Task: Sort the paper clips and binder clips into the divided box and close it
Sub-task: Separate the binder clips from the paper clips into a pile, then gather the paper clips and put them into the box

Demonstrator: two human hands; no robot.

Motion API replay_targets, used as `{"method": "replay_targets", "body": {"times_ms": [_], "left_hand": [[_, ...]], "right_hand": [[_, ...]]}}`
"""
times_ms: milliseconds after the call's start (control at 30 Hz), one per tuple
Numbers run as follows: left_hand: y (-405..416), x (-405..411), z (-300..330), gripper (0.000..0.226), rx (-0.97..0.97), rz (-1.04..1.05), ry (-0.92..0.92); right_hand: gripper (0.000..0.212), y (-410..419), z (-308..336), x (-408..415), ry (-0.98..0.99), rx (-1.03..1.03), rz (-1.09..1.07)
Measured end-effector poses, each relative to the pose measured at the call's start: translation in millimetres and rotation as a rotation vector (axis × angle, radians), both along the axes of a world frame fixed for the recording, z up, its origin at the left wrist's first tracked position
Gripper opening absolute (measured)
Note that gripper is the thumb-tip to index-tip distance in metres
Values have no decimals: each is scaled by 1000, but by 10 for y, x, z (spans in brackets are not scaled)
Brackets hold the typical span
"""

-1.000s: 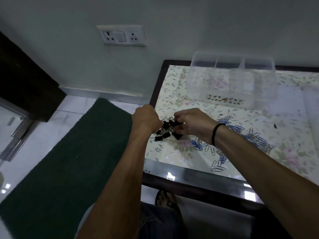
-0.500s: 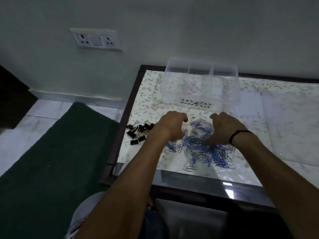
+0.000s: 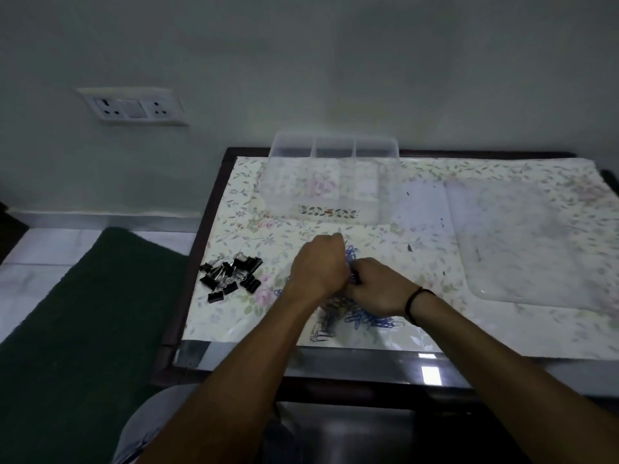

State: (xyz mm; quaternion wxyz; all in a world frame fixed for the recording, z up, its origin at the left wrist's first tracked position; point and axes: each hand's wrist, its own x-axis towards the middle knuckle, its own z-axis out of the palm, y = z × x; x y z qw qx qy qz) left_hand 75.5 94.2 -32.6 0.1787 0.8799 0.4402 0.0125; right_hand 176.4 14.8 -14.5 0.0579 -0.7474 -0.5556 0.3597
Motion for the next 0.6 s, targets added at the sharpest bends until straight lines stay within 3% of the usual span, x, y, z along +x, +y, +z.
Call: {"method": "replay_targets", "body": {"times_ms": [100,233,333,433,533,600], "left_hand": [[17,49,-95,64,-155,-57,26],[-155,102,-176,76,-274,-202,113],[-262,65,-60,58,-358,-256,102],[-284,-46,66,36,-365,-265,112],[-207,-171,150,38,-301,-205,11],[-115,-247,186,41,-233,-106,-66]], "right_hand": [[12,9,-2,110,-17,37,-27],[61,29,52,285,-91,10,1],[67,48,-5,299,-57,-12,80],[48,54,-21,255,-24,-40,173],[33,53,54,275,4,26,188],[34,43,107,328,-27,47,172]]}}
